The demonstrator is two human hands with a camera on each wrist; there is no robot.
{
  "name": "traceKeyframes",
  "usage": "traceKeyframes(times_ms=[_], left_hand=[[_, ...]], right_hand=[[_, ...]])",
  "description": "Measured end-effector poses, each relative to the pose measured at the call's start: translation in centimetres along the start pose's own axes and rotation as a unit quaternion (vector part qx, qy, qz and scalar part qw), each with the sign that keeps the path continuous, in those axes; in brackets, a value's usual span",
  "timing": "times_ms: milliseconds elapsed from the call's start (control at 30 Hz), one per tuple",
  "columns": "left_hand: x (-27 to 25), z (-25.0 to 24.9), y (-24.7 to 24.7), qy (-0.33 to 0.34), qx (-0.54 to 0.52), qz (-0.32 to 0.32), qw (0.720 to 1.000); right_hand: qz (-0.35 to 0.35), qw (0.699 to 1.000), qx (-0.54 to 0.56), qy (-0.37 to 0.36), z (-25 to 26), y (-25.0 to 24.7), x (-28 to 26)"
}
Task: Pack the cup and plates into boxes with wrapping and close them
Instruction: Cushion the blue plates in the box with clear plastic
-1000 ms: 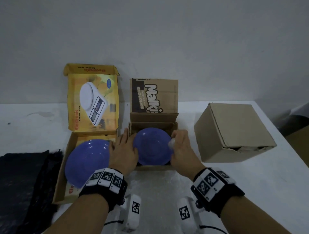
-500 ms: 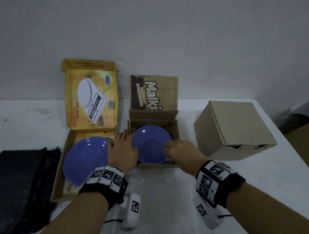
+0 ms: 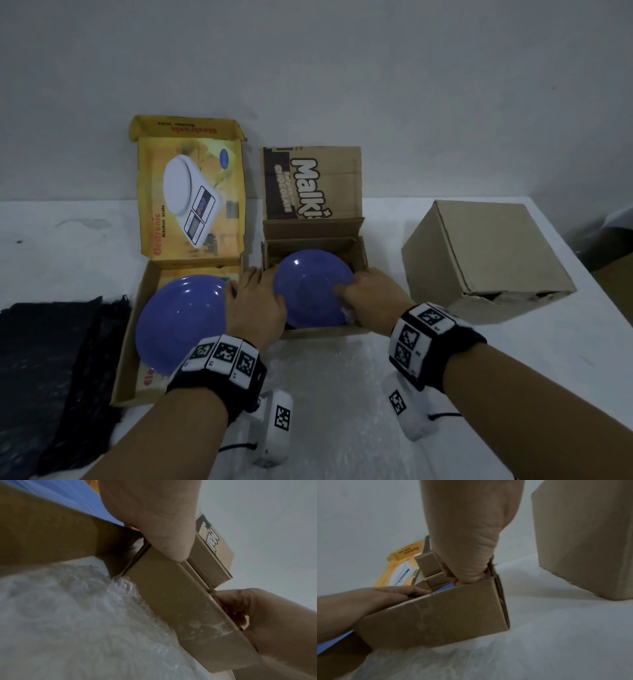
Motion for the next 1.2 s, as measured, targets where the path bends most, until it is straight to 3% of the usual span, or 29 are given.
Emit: traceKeyframes(times_ms=[100,467,567,633,667,733,800,1000,1133,1200], left_hand=[[0.1,0.1,0.1,-0.002,-0.002,-0.006,1.0],[0.3,-0.1,0.2,-0.002,0.012,0.018,1.0],[0.3,0.1,0.0,-0.002,0.001,0.052,0.999],[0.4,0.4,-0.3,-0.002,-0.017,0.083,0.996],[0.4,0.6,-0.4,-0.002,-0.031,0.095,0.995],[0.2,0.7,-0.7,-0.002,-0.051,0.102,0.993],[0.1,0.7,-0.8,-0.005,-0.058,0.101,0.993],[0.0,0.8,-0.5,-0.002,-0.073,0.083,0.994],[0.0,0.9,-0.4,-0.003,-0.077,0.077,0.994],[0.1,1.1,-0.2,0.0,-0.074,0.076,0.994]], right_hand=[[-0.032,0.999,-0.035,0.01,-0.5,-0.6,-0.3],[0.004,1.0,-0.027,0.007,0.3,-0.8,-1.2],[-0.159,0.987,-0.019,0.027,1.1,-1.3,-2.2],[-0.251,0.962,0.107,-0.009,2.8,-0.4,-3.6],[-0.241,0.956,0.162,-0.046,4.1,0.6,-4.2],[-0.12,0.966,0.206,-0.096,6.5,2.8,-5.2],[-0.039,0.971,0.212,-0.099,7.7,4.6,-5.7],[-0.172,0.939,0.295,-0.038,6.5,4.4,-6.5],[-0.21,0.893,0.392,0.062,4.2,3.2,-7.2],[-0.255,0.85,0.445,0.122,2.7,3.0,-6.9]])
Point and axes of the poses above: each hand's wrist, its own x-axis towards the middle knuckle, its own y-axis out of the palm, z = x × y, the point moved 2 cm from there along x, towards the middle knuckle, and after that the axes turned 10 degrees about -x, right-handed, at the moved point
